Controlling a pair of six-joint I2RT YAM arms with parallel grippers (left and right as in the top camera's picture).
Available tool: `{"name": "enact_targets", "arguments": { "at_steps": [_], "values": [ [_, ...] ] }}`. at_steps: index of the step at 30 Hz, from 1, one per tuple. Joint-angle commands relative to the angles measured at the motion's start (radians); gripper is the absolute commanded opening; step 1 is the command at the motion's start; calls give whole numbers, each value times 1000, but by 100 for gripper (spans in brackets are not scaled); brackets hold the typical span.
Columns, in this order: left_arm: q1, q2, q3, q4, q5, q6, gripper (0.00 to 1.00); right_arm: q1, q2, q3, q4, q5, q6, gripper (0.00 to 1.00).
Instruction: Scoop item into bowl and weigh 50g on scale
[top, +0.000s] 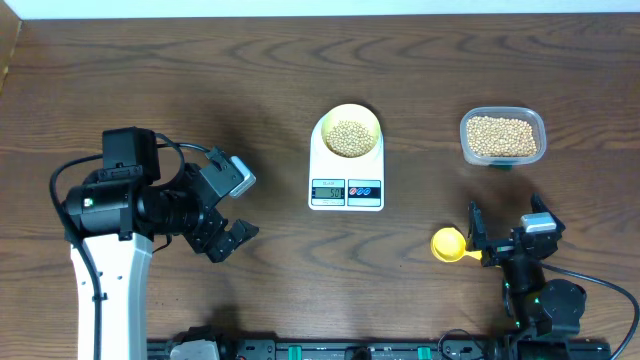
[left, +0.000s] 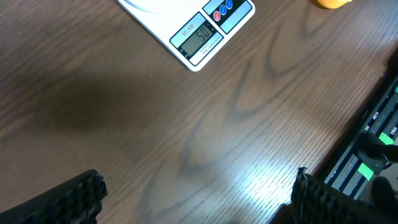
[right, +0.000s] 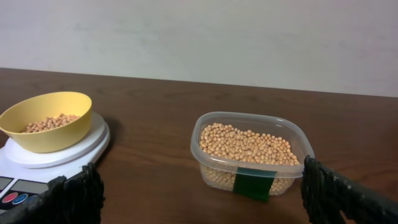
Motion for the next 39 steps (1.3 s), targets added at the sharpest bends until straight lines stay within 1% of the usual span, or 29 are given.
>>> {"name": "enact_targets", "arguments": {
  "at_steps": [1, 33, 37, 39],
  "values": [
    [4, 1, -7, 0, -2, 24, 98, 7, -7, -1, -5, 15, -12, 99],
    [4, 1, -7, -1, -2, 24, 98, 7, -7, -1, -5, 15, -12, 99],
    [4, -1, -7, -18, 3, 11, 98, 7, -7, -1, -5, 15, -12, 99],
    [4, -7, -7, -57, 42, -18, 98, 7, -7, -1, -5, 15, -12, 99]
  ]
}}
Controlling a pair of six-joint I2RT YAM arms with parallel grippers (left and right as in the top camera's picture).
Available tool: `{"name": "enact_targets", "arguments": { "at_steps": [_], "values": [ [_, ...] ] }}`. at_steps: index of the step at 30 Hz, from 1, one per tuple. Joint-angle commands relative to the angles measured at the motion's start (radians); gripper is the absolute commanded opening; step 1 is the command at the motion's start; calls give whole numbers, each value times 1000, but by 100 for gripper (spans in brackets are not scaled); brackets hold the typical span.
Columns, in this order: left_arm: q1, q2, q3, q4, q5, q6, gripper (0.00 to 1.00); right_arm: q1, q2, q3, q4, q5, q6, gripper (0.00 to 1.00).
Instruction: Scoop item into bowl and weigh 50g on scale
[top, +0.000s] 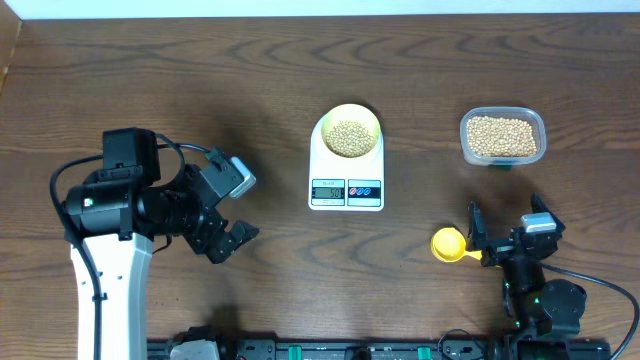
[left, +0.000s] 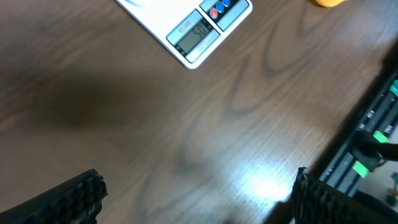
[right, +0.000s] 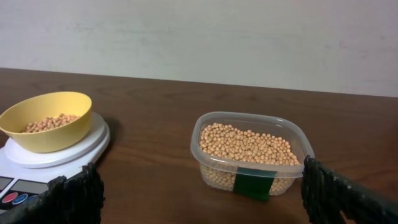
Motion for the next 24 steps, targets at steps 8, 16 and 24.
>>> {"name": "enact_targets", "arguments": {
  "at_steps": [8, 16, 24],
  "values": [
    [4, -159, -7, -95, 163, -21, 98, 7, -7, -1, -5, 15, -12, 99],
    [5, -411, -7, 6, 146, -158, 98, 7, -7, -1, -5, 15, -12, 99],
    [4, -536, -9, 127, 67, -389, 98, 7, -7, -1, -6, 15, -12, 99]
  ]
}}
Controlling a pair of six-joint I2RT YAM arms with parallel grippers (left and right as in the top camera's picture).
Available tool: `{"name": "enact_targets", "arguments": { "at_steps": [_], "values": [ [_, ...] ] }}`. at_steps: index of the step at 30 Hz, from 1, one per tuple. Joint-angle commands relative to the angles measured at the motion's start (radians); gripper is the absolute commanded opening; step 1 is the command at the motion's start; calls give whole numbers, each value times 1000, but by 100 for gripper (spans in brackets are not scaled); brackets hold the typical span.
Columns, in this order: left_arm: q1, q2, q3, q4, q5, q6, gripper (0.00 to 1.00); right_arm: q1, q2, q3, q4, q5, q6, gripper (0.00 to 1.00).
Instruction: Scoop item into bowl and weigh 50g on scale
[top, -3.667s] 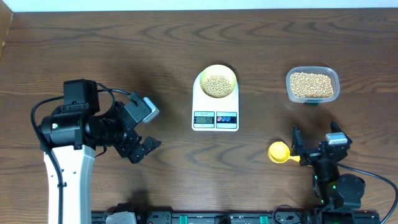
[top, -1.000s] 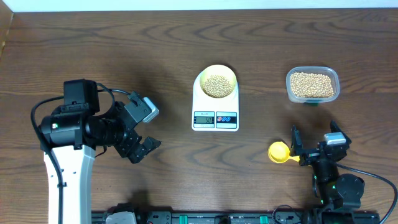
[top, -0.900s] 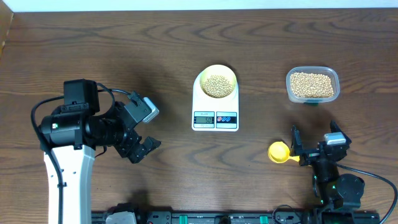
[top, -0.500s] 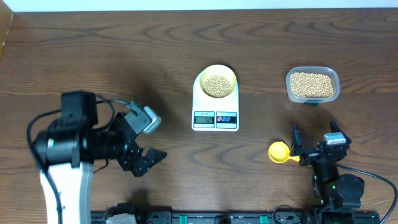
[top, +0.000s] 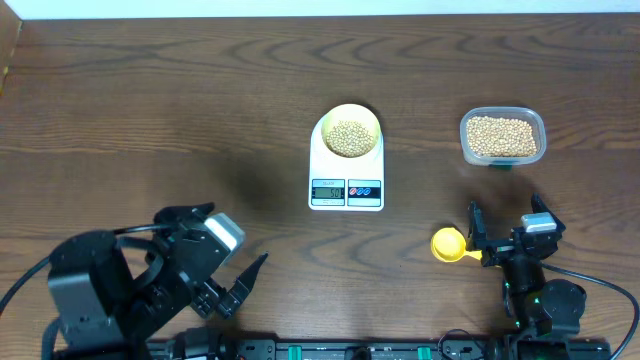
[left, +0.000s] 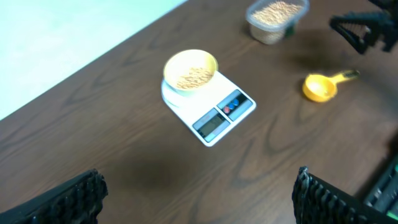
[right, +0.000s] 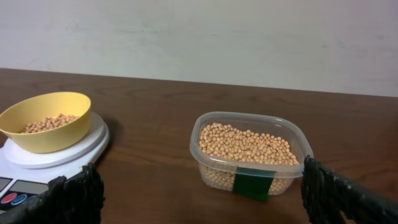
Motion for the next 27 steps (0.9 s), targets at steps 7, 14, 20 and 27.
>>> {"name": "enact_targets", "arguments": {
  "at_steps": [7, 14, 20, 27],
  "values": [
    [-23, -89, -61, 58, -47, -222, 98, 7, -7, -1, -5, 12, -12, 99],
    [-35, -265, -300, 328, -74, -481, 98, 7, -7, -1, -5, 12, -12, 99],
    [-48, -403, -536, 587, -172, -589, 98, 7, -7, -1, -5, 12, -12, 99],
    [-122, -503, -698, 743, -347, -588, 98, 7, -7, -1, -5, 12, -12, 99]
  ]
}}
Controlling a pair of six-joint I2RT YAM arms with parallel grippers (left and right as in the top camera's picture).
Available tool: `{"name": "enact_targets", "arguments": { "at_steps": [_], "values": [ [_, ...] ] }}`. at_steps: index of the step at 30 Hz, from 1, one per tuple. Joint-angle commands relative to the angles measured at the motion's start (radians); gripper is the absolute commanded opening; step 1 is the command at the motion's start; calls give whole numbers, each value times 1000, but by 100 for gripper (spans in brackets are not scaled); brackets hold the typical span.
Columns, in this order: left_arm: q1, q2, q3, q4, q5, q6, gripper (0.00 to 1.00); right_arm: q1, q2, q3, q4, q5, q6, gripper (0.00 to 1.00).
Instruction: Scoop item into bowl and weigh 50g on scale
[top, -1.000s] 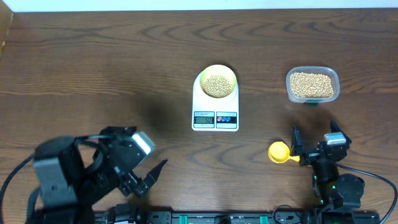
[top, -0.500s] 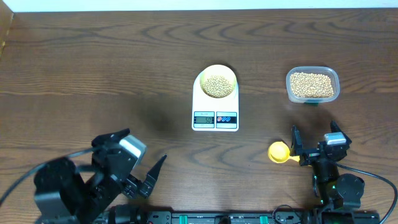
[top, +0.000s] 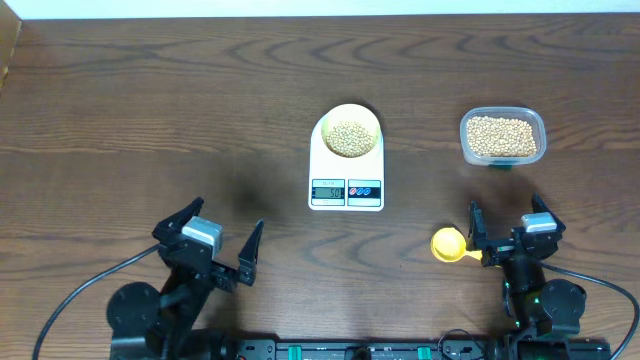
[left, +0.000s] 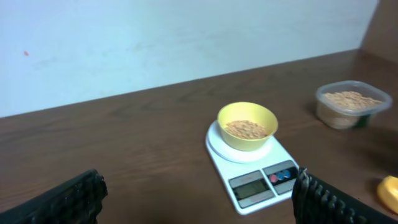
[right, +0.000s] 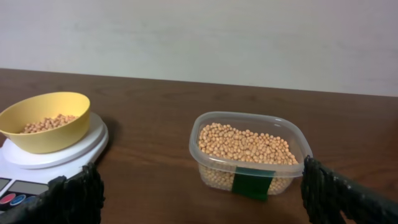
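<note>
A yellow bowl (top: 351, 131) with soybeans sits on the white digital scale (top: 346, 187) at mid table; both also show in the left wrist view, bowl (left: 247, 126) on scale (left: 255, 180). A clear tub of soybeans (top: 502, 137) stands to the right, seen too as the tub (right: 250, 155). The yellow scoop (top: 449, 244) lies on the table beside my right gripper (top: 505, 228), which is open and empty. My left gripper (top: 208, 238) rests open and empty at the front left.
The table's front edge carries a black rail with green parts (top: 330, 350). A pale wall (right: 199, 37) rises behind the table's far edge.
My left arm has drawn back further to the front left edge, its camera now looking level across the table at the scale. The right gripper, scoop, bowl and tub have not moved.
My left arm stood raised at the left with its open gripper pointing down at the table near the scale. Then it had folded back toward the front edge, and now it rests low there. The right gripper stayed open beside the scoop throughout.
</note>
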Motion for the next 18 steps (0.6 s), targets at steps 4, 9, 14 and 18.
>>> {"name": "enact_targets", "arguments": {
  "at_steps": [4, 9, 14, 18],
  "values": [
    [-66, -80, -81, 77, -134, -31, 98, 7, -6, -1, -5, 11, -12, 99],
    [-69, -127, -108, 84, -134, -31, 98, 7, -6, -1, -5, 11, -12, 99],
    [-68, -154, -133, 85, -134, -31, 98, 7, -6, -1, -5, 11, -12, 99],
    [-68, -177, -156, 96, -134, -31, 98, 7, -6, -1, -5, 11, -12, 99]
  ]
}}
